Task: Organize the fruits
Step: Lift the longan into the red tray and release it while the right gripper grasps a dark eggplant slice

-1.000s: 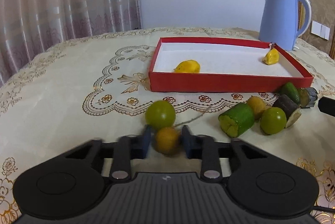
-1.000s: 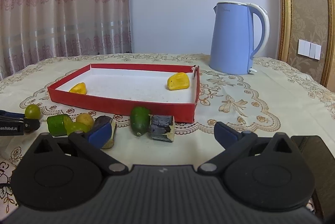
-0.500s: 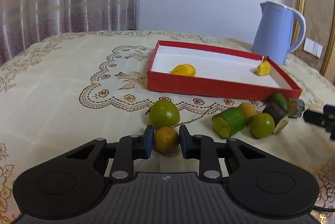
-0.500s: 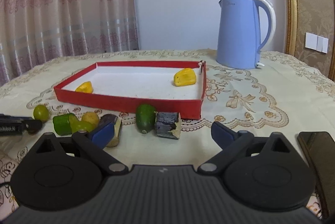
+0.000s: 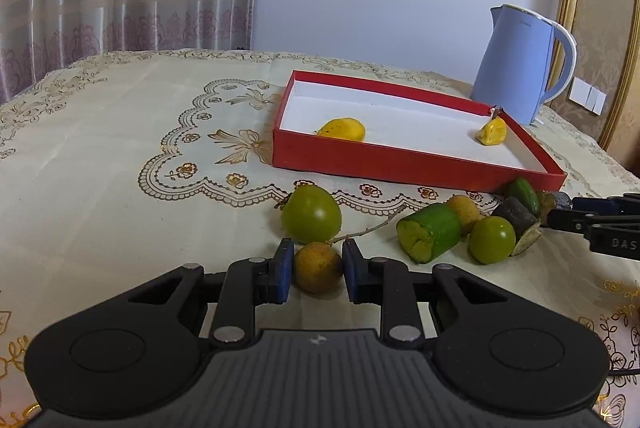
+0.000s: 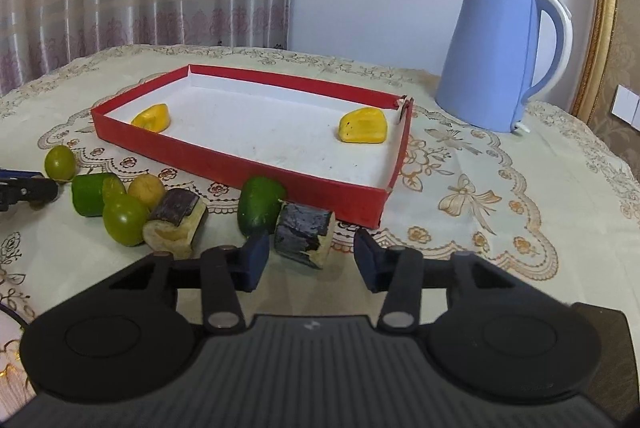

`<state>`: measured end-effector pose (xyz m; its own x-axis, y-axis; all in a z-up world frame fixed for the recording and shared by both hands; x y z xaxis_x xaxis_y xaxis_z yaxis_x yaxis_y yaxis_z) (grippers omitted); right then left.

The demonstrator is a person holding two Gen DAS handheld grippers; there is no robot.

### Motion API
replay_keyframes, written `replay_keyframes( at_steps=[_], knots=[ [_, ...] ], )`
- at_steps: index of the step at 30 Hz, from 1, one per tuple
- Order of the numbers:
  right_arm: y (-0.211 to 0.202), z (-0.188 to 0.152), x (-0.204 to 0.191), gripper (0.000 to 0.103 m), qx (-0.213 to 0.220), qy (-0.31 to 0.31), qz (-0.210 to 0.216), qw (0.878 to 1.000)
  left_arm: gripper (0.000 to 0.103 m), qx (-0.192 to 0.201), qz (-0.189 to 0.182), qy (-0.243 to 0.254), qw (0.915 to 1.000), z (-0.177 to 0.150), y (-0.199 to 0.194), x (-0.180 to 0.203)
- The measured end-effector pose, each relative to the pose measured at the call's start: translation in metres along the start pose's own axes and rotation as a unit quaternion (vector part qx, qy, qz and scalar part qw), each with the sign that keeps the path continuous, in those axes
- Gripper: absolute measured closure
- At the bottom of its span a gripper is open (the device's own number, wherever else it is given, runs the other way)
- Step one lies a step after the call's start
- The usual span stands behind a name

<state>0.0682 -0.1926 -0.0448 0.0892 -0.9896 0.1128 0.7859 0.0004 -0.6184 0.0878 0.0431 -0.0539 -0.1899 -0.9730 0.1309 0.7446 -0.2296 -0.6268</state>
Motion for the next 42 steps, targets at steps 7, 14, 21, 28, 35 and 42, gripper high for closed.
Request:
replay_keyframes(
  at_steps=[7,14,21,28,35,42],
  knots=[
    [0.01,0.001,-0.003,0.074,-0.01,-0.007,-0.005,1.0,0.078,0.0,-0.001,-0.001,1.0,0.0,0.0,-0.001],
    [-0.01,-0.002,0.0,0.074,0.017,0.003,-0.006,1.0,0.078,0.0,-0.001,-0.001,1.0,0.0,0.0,0.0],
    [-0.03,-0.01,0.006,0.074,0.037,0.036,0.02,0.998,0.078,0.022,-0.001,-0.013,0.9997,0.0,-0.007,-0.005],
    [-0.034,-0.014,0.008,0.074,0.052,0.061,0.046,0.996,0.078,0.062,0.005,0.008,0.998,0.011,-0.026,0.003],
    [-0.027,-0.02,0.007,0.074,0.048,0.07,0.064,0.994,0.078,0.094,0.001,0.048,0.9944,0.036,-0.041,0.022],
    [-0.029,-0.021,0.008,0.074,0.054,0.076,0.075,0.993,0.078,0.089,-0.005,0.102,0.9907,0.074,-0.014,0.055]
  ],
)
Point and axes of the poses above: each gripper's, at about its wrist camera, not at the fingertips, and y roughly the way its jaws point, x to its right, z to its top, the point moved 5 cm from there along y, roughly the way its jaws point, and after that the axes turned 5 degrees about -x, right-handed, at the moved point
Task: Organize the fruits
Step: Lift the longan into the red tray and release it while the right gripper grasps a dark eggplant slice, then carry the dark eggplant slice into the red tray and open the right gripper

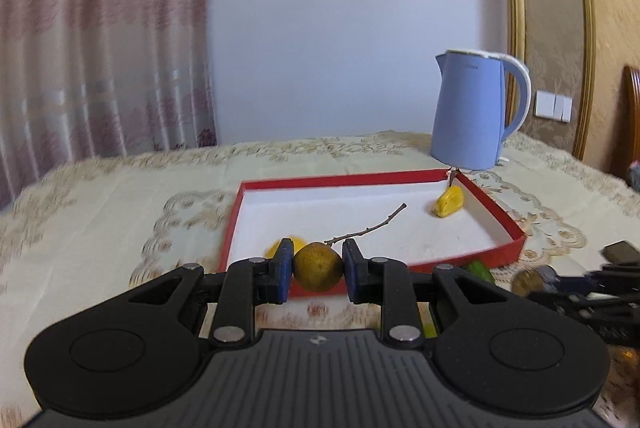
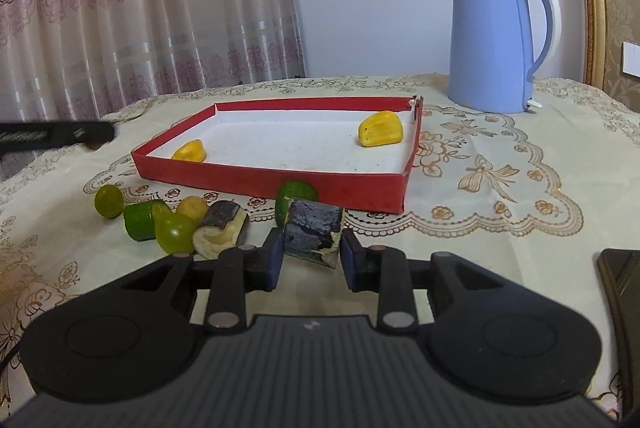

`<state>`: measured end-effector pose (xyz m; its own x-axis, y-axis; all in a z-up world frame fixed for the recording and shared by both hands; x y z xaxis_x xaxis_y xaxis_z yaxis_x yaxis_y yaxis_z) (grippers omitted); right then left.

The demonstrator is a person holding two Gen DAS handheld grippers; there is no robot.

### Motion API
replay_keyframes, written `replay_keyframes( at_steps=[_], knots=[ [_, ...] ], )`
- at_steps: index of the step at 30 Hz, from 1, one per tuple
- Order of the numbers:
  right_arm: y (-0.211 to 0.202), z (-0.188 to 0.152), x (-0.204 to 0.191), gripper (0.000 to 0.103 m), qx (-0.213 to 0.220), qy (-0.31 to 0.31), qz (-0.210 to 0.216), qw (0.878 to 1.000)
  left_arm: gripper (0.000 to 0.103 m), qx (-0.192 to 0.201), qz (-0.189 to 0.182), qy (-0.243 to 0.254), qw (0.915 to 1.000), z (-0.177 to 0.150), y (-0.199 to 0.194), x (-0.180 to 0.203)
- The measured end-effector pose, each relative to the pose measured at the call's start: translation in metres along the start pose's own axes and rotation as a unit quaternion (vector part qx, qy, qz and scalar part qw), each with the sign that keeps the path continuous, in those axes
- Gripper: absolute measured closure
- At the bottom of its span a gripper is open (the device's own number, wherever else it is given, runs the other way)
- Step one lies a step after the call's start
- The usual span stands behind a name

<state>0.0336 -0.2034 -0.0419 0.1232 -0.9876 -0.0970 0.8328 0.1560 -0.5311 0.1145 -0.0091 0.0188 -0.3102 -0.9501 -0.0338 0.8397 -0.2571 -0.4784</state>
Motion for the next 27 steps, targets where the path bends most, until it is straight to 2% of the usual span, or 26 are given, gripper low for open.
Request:
replay_keyframes(
  at_steps=[7,11,16,18,20,21,22,23,24,26,27],
  knots=[
    [-0.001,0.0,0.001,0.074,0.003,0.005,0.001,1.0,0.078,-0.038,0.008,0.042,0.9984,0.029,0.072,0.022],
    [0.0,0.0,0.004,0.074,0.003,0.014,0.0,1.0,0.078,-0.057,0.027,0.062,0.996,0.038,0.113,0.032],
    [0.0,0.0,0.005,0.074,0.003,0.018,-0.004,1.0,0.076,-0.093,0.016,0.057,0.9939,0.042,0.153,0.035],
    [0.0,0.0,0.005,0.074,0.003,0.019,-0.005,1.0,0.076,-0.103,0.035,0.046,0.993,0.039,0.157,0.032],
    [0.0,0.0,0.005,0.074,0.004,0.02,-0.007,1.0,0.068,-0.101,0.043,0.038,0.9933,0.037,0.15,0.026],
    [-0.001,0.0,0.005,0.074,0.003,0.02,-0.007,1.0,0.054,-0.095,0.044,0.032,0.994,0.036,0.142,0.021],
    [0.0,0.0,0.005,0.074,0.003,0.02,-0.008,1.0,0.035,-0.089,0.051,0.024,0.9945,0.036,0.133,0.015],
    [-0.001,0.0,0.005,0.074,0.004,0.018,-0.009,1.0,0.028,-0.081,0.064,0.013,0.9946,0.035,0.121,0.008],
    [-0.001,0.0,0.004,0.074,0.005,0.017,-0.009,1.0,0.022,-0.072,0.079,0.005,0.9943,0.034,0.108,0.001],
    [-0.001,0.0,0.003,0.074,0.006,0.013,-0.012,1.0,0.02,-0.051,0.104,-0.014,0.9931,0.029,0.076,-0.014],
    [-0.002,0.0,0.002,0.074,0.006,0.012,-0.014,1.0,0.015,-0.046,0.111,-0.027,0.9924,0.024,0.062,-0.021]
  ],
)
Point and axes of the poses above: each gripper's, at about its wrist camera, not at the fingertips, and y roughly the way its jaws point, x to its right, z to its top, the point moved 5 cm from there along y, roughly the way its jaws point, and after that the axes turned 5 degrees about -x, right-handed, at the moved point
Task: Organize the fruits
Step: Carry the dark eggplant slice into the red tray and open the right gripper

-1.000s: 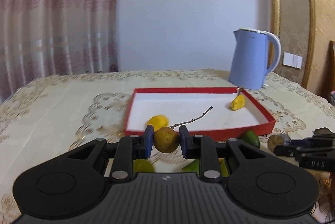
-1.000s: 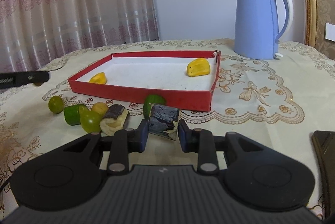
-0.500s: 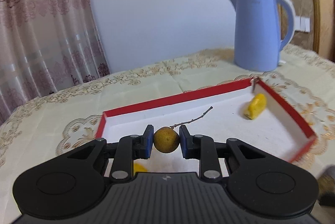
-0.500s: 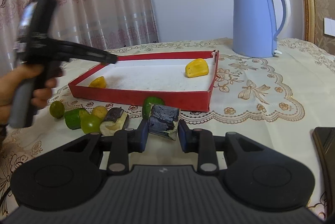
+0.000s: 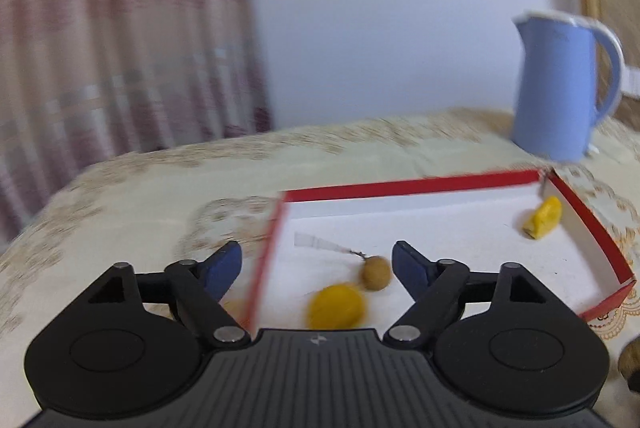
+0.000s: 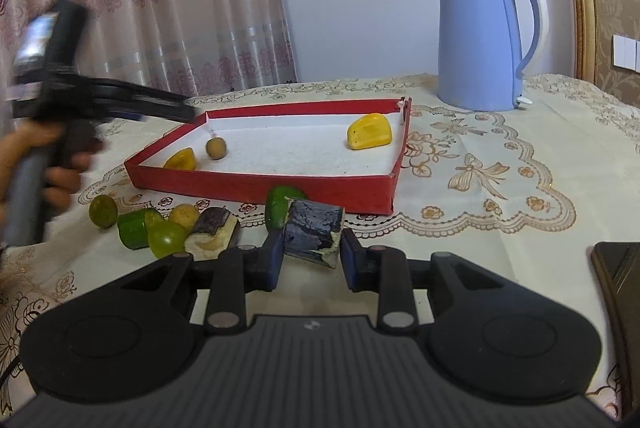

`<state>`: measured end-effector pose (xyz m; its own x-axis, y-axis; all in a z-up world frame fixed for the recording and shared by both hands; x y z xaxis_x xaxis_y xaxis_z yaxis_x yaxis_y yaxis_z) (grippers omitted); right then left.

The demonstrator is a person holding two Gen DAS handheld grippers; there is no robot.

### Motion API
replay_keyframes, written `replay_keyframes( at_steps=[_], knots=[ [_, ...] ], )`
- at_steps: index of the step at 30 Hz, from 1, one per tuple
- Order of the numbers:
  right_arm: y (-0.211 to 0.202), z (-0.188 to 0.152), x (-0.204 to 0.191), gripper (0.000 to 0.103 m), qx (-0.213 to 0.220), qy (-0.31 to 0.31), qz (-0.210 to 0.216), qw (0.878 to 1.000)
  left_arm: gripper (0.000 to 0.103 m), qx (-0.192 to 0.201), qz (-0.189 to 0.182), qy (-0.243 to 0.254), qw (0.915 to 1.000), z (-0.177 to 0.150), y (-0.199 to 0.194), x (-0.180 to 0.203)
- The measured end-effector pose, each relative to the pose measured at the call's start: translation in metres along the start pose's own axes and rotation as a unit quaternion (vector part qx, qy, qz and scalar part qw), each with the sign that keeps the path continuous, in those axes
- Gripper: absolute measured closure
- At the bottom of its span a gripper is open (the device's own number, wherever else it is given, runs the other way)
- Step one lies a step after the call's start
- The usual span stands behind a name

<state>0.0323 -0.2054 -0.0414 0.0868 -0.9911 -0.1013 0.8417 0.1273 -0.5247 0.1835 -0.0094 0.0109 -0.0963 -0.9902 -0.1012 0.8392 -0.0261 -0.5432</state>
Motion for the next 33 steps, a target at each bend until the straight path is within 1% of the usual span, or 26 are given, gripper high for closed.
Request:
replay_keyframes(
  at_steps=[1,3,6,8,12,16,19,27,33],
  knots=[
    [0.0,0.0,-0.001,0.074,0.0,-0.001,0.0,1.0,0.012,0.002,0.001,-0.012,0.9999,-0.006,-0.01,-0.008],
    [-0.001,0.0,-0.001,0.074,0.002,0.0,-0.002,1.0,0.012,0.009,0.004,-0.049,0.9987,-0.023,-0.027,-0.026],
    [-0.001,0.001,-0.001,0.074,0.003,0.0,-0.004,1.0,0.011,-0.01,0.012,-0.087,0.9961,-0.047,-0.033,-0.041],
    [0.0,0.002,-0.003,0.074,0.004,-0.004,-0.006,1.0,0.011,-0.018,0.009,-0.105,0.9943,-0.065,-0.034,-0.048],
    [-0.001,0.01,-0.009,0.074,0.007,-0.022,-0.008,1.0,0.011,-0.013,0.007,-0.102,0.9946,-0.079,-0.03,-0.052],
    [0.001,0.021,-0.013,0.074,0.013,-0.035,-0.011,0.999,0.011,0.004,-0.001,-0.095,0.9955,-0.08,-0.034,-0.047],
    [0.002,0.028,-0.015,0.074,0.016,-0.043,-0.013,0.999,0.011,-0.003,-0.004,-0.092,0.9958,-0.08,-0.03,-0.047],
    [0.009,0.044,-0.021,0.074,0.02,-0.063,-0.015,0.998,0.011,-0.022,-0.021,-0.123,0.992,-0.084,-0.025,-0.055],
    [0.024,0.056,-0.023,0.074,0.015,-0.076,-0.014,0.997,0.011,-0.02,-0.017,-0.114,0.9932,-0.084,-0.026,-0.052]
  ],
)
Point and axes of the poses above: each gripper's, at about its wrist camera, not at the fingertips, and y roughly the way its jaws point, x to its right, z to its top, the point moved 5 cm from there along y, roughly the way its jaws point, and after that the axes turned 5 degrees about -x, right-handed, at the moved point
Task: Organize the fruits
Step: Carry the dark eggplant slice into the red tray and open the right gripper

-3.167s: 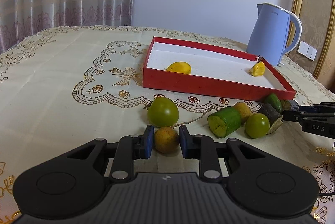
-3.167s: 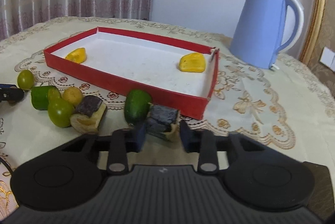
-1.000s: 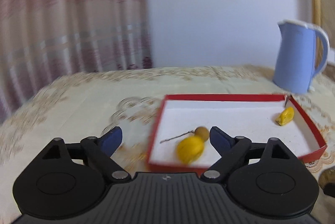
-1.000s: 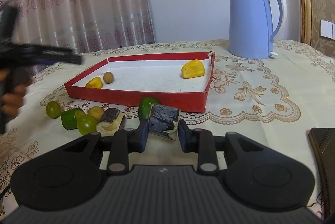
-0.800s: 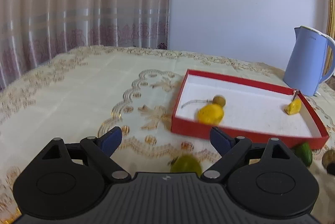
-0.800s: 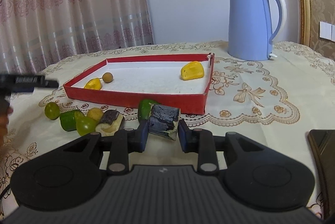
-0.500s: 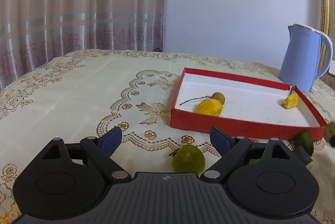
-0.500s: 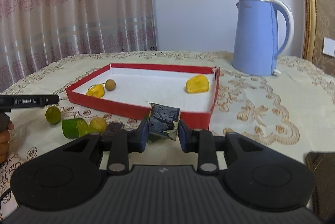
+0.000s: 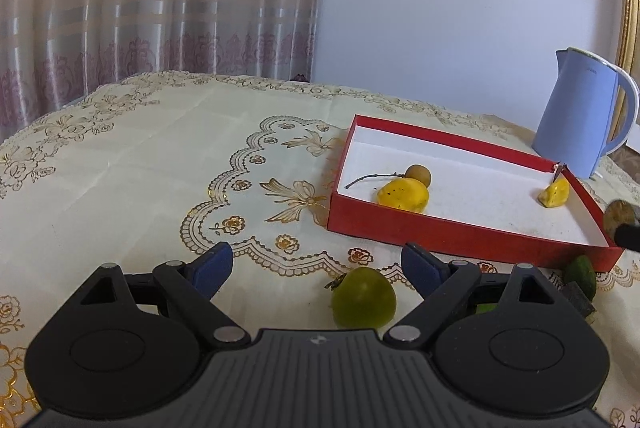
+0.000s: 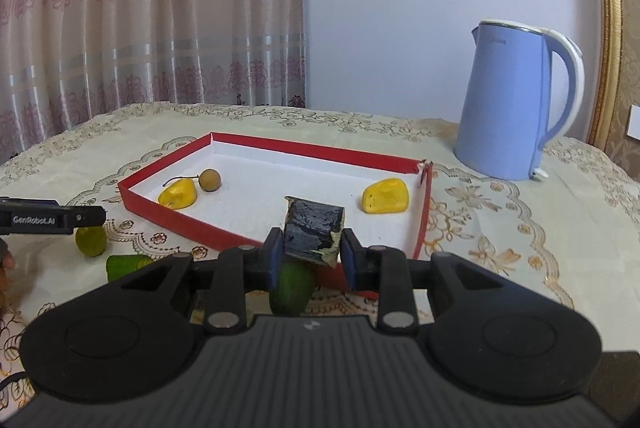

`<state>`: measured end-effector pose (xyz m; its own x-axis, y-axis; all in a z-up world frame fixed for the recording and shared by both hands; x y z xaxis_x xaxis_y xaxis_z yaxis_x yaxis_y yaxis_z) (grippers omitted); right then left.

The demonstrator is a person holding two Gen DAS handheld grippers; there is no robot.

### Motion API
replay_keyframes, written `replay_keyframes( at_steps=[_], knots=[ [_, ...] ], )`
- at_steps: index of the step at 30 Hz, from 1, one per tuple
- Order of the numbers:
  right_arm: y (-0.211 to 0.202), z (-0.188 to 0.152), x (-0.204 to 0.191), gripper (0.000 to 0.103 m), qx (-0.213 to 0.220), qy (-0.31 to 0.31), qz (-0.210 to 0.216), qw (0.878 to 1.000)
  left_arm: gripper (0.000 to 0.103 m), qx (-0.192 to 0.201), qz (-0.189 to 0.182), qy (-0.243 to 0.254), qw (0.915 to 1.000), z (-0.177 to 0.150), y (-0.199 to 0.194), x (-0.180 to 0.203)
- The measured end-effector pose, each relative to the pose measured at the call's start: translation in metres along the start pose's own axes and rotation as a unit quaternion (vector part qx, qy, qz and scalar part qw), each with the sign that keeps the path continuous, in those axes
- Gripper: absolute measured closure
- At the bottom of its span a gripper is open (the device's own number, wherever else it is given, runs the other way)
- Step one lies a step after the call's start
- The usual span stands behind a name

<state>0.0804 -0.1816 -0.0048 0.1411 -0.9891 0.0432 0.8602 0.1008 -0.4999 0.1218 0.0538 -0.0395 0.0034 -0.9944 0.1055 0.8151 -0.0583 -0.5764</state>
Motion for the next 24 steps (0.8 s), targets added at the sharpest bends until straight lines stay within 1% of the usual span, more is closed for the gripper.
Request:
replay_keyframes(
  at_steps=[5,11,13,16,19,22,23,24],
  knots=[
    [0.02,0.013,0.003,0.074,-0.01,-0.003,0.005,1.0,0.01,0.002,-0.001,0.004,1.0,0.0,-0.001,0.002],
    [0.057,0.03,0.012,0.074,-0.035,-0.002,0.001,0.999,0.009,0.005,-0.002,0.006,1.0,0.0,-0.002,0.002],
    [0.072,0.035,0.016,0.074,-0.046,0.004,0.002,0.999,0.001,0.006,-0.001,0.003,1.0,0.001,-0.002,0.001],
    [0.093,0.039,0.018,0.074,-0.066,0.006,0.002,0.998,0.0,0.011,0.005,-0.001,0.9999,0.001,-0.004,0.0],
    [0.111,0.043,0.02,0.074,-0.079,0.006,-0.006,0.997,0.0,0.009,0.003,0.0,1.0,0.001,-0.003,0.0],
    [0.125,0.045,0.022,0.074,-0.092,0.003,-0.018,0.996,0.0,0.012,0.002,-0.01,0.9999,0.001,-0.003,-0.003],
    [0.128,0.045,0.023,0.069,-0.094,0.002,-0.025,0.995,0.0,0.011,0.0,-0.014,0.9998,0.002,-0.003,-0.004],
    [0.129,0.046,0.024,0.06,-0.093,0.002,-0.034,0.995,0.0,0.01,-0.002,-0.018,0.9998,0.002,-0.002,-0.005]
  ],
)
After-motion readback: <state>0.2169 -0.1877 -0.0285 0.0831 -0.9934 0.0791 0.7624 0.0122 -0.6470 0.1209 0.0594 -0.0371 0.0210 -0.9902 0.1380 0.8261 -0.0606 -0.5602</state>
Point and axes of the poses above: each gripper's, at about its wrist camera, not at the fingertips, and y roughly the way its jaws point, x to its right, z to its top, the point moved 5 cm from there along y, roughly the way its jaws point, and after that the axes turned 5 degrees about -x, right-handed, at the moved point
